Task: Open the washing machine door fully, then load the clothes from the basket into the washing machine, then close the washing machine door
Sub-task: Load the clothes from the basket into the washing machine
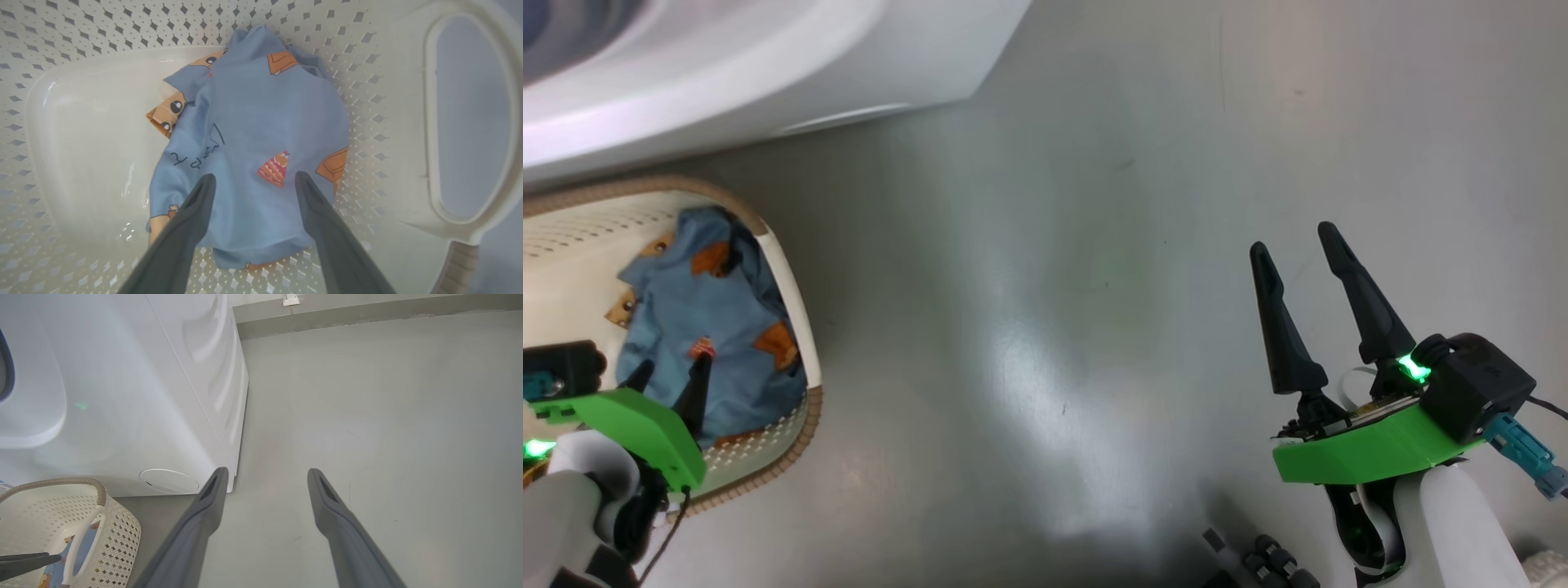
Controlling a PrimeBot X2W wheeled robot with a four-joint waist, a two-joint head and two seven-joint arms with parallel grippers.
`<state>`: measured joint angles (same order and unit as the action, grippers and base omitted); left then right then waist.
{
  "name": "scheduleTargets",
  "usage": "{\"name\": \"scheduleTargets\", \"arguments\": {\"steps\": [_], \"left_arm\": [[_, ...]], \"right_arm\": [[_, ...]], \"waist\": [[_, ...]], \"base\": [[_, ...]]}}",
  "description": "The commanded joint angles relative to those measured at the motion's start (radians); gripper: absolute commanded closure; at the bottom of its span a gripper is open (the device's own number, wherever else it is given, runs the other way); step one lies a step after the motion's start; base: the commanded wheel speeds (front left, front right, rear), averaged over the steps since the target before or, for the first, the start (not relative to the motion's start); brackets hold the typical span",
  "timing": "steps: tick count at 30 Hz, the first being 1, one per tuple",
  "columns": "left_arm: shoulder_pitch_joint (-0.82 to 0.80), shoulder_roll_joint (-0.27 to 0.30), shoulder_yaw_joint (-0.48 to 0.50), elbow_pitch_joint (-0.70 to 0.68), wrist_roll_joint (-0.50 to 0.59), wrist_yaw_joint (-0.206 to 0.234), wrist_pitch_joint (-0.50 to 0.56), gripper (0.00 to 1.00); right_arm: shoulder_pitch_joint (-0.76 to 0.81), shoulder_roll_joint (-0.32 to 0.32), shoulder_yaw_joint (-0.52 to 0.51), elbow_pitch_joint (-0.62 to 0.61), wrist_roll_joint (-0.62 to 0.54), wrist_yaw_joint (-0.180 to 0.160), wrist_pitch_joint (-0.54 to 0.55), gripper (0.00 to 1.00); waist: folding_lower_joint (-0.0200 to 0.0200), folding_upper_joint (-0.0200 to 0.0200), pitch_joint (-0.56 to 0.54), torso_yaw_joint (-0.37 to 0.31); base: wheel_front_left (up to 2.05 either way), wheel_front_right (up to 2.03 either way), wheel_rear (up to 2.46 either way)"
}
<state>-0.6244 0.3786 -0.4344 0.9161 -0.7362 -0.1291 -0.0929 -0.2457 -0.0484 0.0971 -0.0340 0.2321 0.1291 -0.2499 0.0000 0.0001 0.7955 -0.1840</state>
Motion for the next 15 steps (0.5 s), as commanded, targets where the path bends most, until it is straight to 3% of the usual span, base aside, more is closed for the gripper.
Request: {"name": "scheduleTargets", "arguments": {"steps": [1, 15], "left_arm": [[0.002, 0.052, 0.014, 0.001, -0.018, -0.001, 0.006, 0.00], [-0.100, 0.123, -0.119, 0.023, -0.110, -0.001, 0.033, 0.00]], "right_arm": [[0.016, -0.002, 0.024, -0.025, 0.006, 0.002, -0.012, 0.00], [0.001, -0.002, 0.030, -0.035, 0.022, 0.002, -0.012, 0.00]], "waist": [[0.0000, -0.0001, 0.019, -0.010], [0.0000, -0.0001, 0.094, -0.015]], "base": [[0.00, 0.00, 0.00], [0.00, 0.00, 0.00]]}}
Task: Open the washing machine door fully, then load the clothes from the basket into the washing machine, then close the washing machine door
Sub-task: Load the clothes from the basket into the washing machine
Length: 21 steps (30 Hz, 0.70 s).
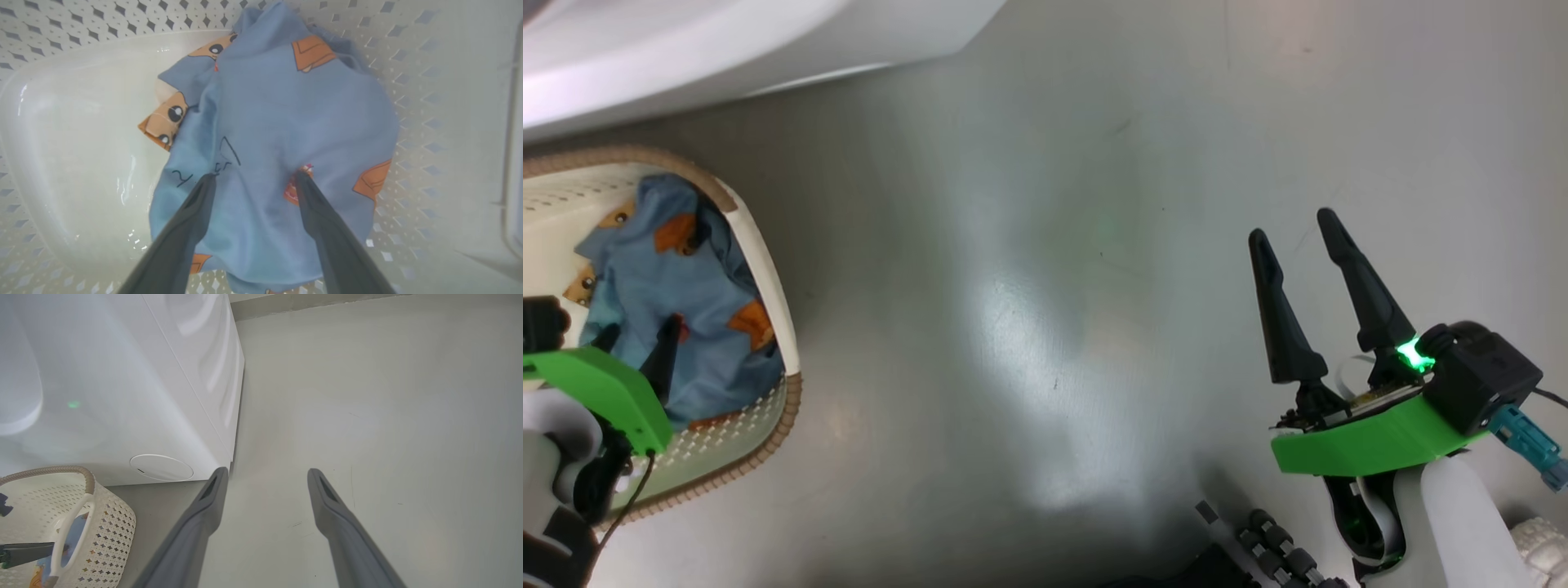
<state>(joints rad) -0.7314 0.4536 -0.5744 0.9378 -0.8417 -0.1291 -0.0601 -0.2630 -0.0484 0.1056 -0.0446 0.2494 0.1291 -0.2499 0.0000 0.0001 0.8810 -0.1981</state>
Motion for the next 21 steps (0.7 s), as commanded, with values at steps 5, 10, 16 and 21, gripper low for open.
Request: {"name": "scheduleTargets", "arguments": {"steps": [5, 10, 16, 21], "left_arm": [[-0.013, 0.057, -0.028, -0.023, -0.051, -0.001, 0.010, 0.00], [-0.032, 0.082, -0.080, -0.059, -0.102, -0.001, 0.014, 0.00], [-0.062, 0.105, -0.132, -0.085, -0.172, -0.002, 0.032, 0.00], [-0.084, 0.121, -0.166, -0.084, -0.228, -0.002, 0.054, 1.00]], "right_arm": [[0.016, -0.002, 0.021, -0.028, 0.006, 0.002, -0.012, 0.00], [0.009, -0.002, 0.024, -0.031, 0.006, 0.002, -0.012, 0.00], [0.006, -0.002, 0.023, -0.037, 0.005, 0.002, -0.012, 0.00], [0.007, -0.002, 0.019, -0.041, 0.004, 0.002, -0.012, 0.00]], "waist": [[0.0000, -0.0001, 0.031, -0.002], [0.0000, -0.0001, 0.048, -0.004], [0.0000, -0.0001, 0.061, -0.011], [0.0000, -0.0001, 0.066, -0.015]], "base": [[0.00, 0.00, 0.00], [0.00, 0.00, 0.00], [0.00, 0.00, 0.00], [0.00, 0.00, 0.00]]}}
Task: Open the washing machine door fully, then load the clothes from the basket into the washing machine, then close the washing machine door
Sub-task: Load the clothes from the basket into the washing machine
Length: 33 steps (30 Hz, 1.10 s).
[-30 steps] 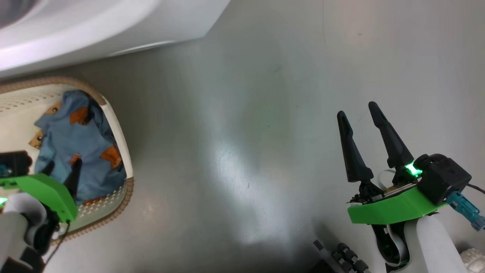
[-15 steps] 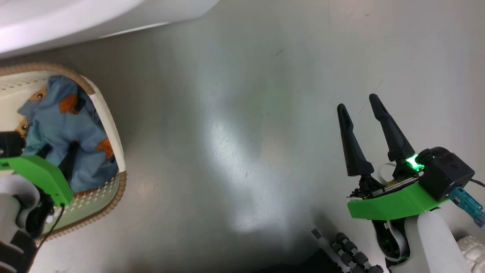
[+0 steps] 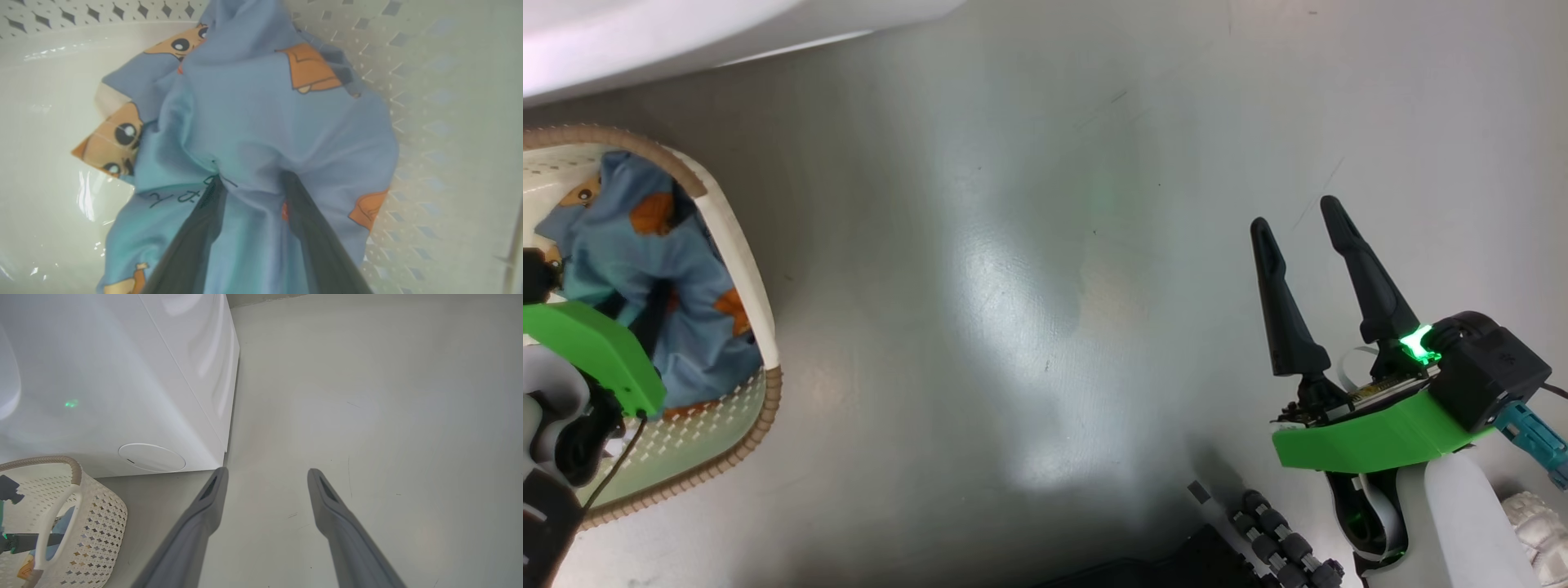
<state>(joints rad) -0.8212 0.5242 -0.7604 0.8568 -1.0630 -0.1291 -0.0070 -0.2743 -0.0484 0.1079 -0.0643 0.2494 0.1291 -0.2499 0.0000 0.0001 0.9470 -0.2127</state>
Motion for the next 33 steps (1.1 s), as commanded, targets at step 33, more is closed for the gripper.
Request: {"name": "scheduleTargets", "arguments": {"steps": [33], "left_arm": [[0.226, -0.019, 0.195, -0.149, 0.071, -0.002, -0.255, 1.00]], "right_arm": [[0.060, -0.002, -0.032, 0.053, -0.079, 0.002, -0.012, 0.00]], "waist": [[0.0000, -0.0001, -0.364, 0.141]], "base": [[0.00, 0.00, 0.00]]}}
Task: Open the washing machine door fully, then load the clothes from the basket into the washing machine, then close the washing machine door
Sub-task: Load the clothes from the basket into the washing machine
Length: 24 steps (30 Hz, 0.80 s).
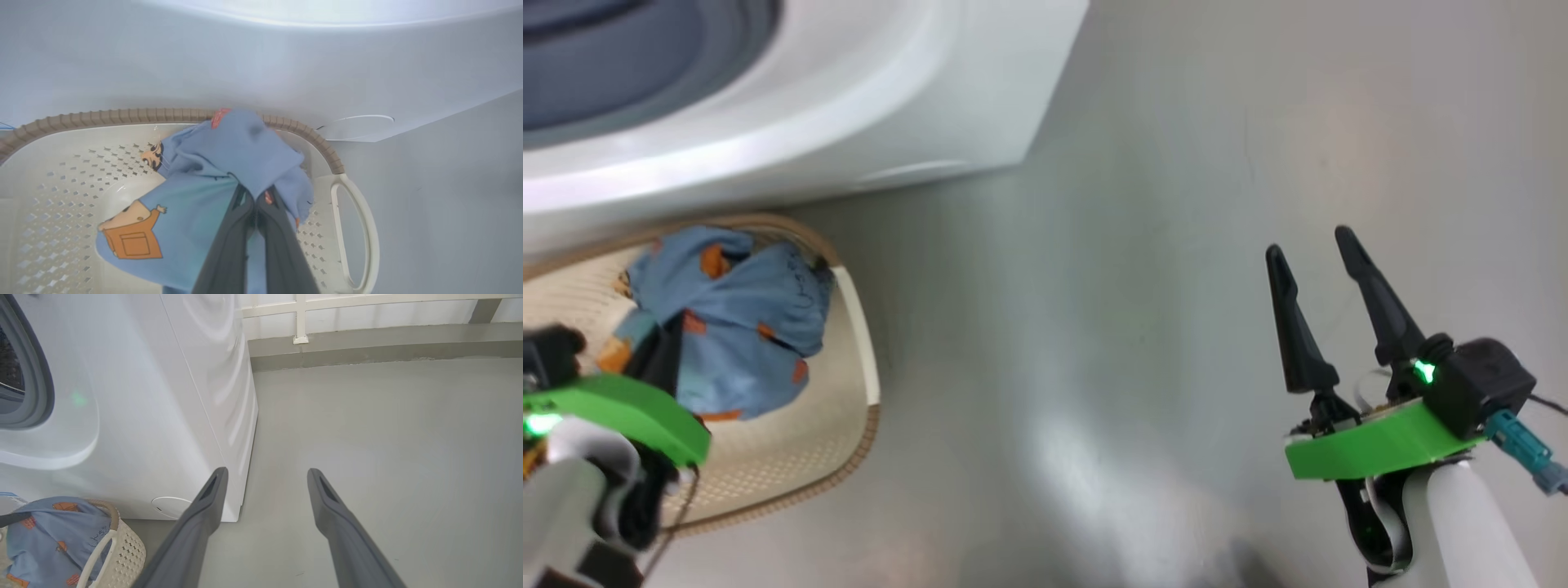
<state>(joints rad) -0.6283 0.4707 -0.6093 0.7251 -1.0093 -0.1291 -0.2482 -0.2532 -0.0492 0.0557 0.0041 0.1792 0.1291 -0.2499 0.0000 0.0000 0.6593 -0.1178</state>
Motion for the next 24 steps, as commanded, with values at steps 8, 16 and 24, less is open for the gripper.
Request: {"name": "scheduleTargets", "arguments": {"steps": [8, 16, 24], "left_arm": [[0.176, -0.034, 0.245, -0.143, 0.173, -0.002, -0.013, 1.00], [0.284, -0.093, 0.401, -0.250, 0.297, -0.002, -0.013, 1.00], [0.392, -0.162, 0.559, -0.395, 0.421, -0.002, -0.013, 1.00]], "right_arm": [[0.067, -0.001, 0.018, 0.010, -0.015, 0.002, -0.012, 0.00], [0.096, -0.001, 0.005, 0.035, -0.017, 0.002, -0.012, 0.00], [0.144, -0.001, -0.006, 0.056, -0.016, 0.002, -0.012, 0.00]], "waist": [[0.0000, 0.0000, -0.178, 0.076], [0.0000, 0.0000, -0.275, 0.088], [0.0000, 0.0000, -0.393, 0.091]], "base": [[0.00, 0.00, 0.00], [0.00, 0.00, 0.00], [0.00, 0.00, 0.00]]}}
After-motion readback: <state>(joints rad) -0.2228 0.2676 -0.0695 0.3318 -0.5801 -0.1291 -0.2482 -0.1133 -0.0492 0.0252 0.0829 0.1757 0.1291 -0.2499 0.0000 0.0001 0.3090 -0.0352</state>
